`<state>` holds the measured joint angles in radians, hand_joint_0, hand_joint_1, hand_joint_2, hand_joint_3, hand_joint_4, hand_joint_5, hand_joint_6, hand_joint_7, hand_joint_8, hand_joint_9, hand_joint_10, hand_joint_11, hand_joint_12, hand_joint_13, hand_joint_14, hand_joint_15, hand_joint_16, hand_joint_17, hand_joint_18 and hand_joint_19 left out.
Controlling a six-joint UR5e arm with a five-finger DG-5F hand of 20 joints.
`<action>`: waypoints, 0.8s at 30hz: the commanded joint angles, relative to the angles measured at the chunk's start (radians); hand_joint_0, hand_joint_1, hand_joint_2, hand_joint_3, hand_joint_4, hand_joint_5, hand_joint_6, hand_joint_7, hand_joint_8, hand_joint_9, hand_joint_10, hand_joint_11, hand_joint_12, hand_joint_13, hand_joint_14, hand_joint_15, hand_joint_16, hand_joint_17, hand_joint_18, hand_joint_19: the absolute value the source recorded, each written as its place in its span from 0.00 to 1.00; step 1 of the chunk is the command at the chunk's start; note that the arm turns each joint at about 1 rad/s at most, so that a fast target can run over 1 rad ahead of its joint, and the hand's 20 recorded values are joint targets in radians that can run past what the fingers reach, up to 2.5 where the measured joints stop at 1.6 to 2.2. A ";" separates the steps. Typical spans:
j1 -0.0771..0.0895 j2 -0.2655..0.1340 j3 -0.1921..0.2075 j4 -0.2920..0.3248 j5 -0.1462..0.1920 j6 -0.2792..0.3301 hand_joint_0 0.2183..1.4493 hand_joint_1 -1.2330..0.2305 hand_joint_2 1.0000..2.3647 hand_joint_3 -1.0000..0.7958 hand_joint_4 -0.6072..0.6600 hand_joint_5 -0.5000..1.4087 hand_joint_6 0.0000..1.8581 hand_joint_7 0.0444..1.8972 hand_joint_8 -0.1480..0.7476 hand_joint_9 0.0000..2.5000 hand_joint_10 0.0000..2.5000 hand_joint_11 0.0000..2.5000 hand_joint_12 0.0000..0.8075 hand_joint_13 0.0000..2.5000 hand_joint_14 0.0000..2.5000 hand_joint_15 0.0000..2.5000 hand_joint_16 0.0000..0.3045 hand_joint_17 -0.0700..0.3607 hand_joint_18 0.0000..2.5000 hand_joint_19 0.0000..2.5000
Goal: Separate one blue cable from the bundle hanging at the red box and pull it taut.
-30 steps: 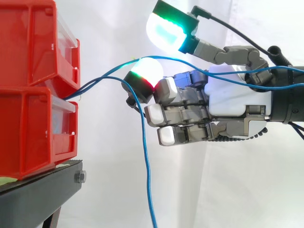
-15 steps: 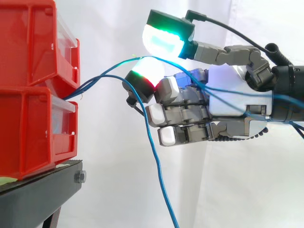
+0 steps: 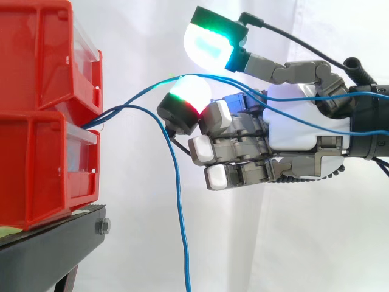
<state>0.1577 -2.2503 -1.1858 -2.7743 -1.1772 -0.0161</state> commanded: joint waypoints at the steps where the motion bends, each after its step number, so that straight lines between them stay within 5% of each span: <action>1: 0.003 0.000 0.000 0.001 0.001 -0.001 0.33 0.49 0.00 0.30 0.60 0.17 0.46 0.66 0.53 0.46 0.01 0.36 0.49 0.43 0.01 0.25 0.16 0.41 0.35 0.27; 8: 0.003 0.000 0.000 -0.002 0.001 -0.001 0.33 0.33 0.02 0.47 0.57 0.16 0.46 0.72 0.54 0.44 0.01 0.36 0.49 0.42 0.01 0.24 0.16 0.42 0.35 0.27; 18: 0.003 0.000 0.000 -0.002 0.001 -0.001 0.44 0.26 0.00 0.28 0.56 0.15 0.46 0.67 0.51 0.38 0.01 0.34 0.46 0.38 0.01 0.23 0.16 0.41 0.33 0.24; 24: 0.003 0.000 0.000 -0.002 -0.001 -0.001 0.43 0.25 0.00 0.28 0.59 0.16 0.47 0.67 0.50 0.40 0.01 0.35 0.45 0.39 0.01 0.23 0.15 0.41 0.34 0.23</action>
<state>0.1611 -2.2503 -1.1860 -2.7765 -1.1767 -0.0167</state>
